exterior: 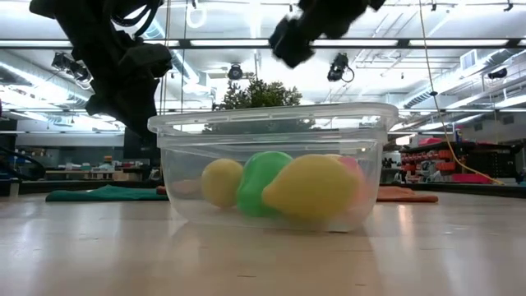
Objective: Pick and placing Produce into tupperware
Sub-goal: Put the strawberry into the transparent bin
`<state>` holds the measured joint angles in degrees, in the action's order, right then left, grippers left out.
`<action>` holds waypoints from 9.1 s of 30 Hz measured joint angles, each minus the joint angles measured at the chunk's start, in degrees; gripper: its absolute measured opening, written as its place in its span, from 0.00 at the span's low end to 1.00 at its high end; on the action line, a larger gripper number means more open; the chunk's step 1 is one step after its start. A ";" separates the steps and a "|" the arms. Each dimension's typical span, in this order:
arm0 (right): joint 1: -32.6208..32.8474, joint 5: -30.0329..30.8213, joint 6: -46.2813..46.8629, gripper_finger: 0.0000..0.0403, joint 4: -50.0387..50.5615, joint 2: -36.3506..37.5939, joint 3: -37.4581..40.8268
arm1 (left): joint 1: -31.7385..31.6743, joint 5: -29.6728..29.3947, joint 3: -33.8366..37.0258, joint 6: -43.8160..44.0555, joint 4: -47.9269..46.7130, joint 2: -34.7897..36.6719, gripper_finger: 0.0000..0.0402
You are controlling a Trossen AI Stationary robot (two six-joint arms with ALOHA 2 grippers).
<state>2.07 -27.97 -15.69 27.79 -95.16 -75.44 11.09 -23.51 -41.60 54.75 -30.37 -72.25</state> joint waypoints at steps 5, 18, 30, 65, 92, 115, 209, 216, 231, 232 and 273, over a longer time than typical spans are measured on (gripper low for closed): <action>-1.38 5.85 1.12 0.40 5.80 6.50 -0.04 | 0.00 -0.02 0.00 0.14 0.07 0.00 0.18; -5.75 13.03 22.70 0.22 -4.91 30.67 23.65 | -0.02 -0.88 0.00 4.64 0.36 0.00 0.22; 3.29 25.53 44.59 0.06 -11.87 58.88 47.31 | -0.04 -2.29 0.00 4.64 0.56 0.00 0.21; 13.99 37.71 58.58 0.00 -4.79 65.18 57.29 | -4.69 -5.59 0.00 18.78 34.11 -15.63 0.21; 13.99 37.84 58.25 0.00 -5.58 64.54 57.24 | -6.47 -1.90 -0.11 21.10 37.99 -20.44 0.63; 13.97 38.32 57.99 0.00 -5.77 64.03 57.22 | -9.81 0.72 -0.02 10.80 39.59 -20.55 0.60; 13.92 39.96 62.80 0.00 -8.16 62.89 57.22 | -9.27 -16.76 0.04 -23.02 53.80 -34.69 0.93; 13.92 39.98 62.78 0.00 -8.13 62.89 57.22 | -9.36 -15.33 0.04 -28.38 55.65 -34.69 0.93; 13.92 41.62 62.75 0.00 -8.14 62.89 57.22 | -11.05 -7.85 0.00 -29.68 55.55 -34.62 0.88; 13.92 41.64 62.74 0.00 -8.13 62.91 57.22 | -11.22 -7.82 0.00 -29.77 55.28 -34.62 0.88; 13.94 42.64 62.71 0.00 -8.13 62.89 57.22 | -11.41 -6.16 0.00 -29.43 54.93 -34.62 0.49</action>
<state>16.01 14.67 47.03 19.66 -32.27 -18.22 -0.32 -29.67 -41.60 25.32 24.56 -106.87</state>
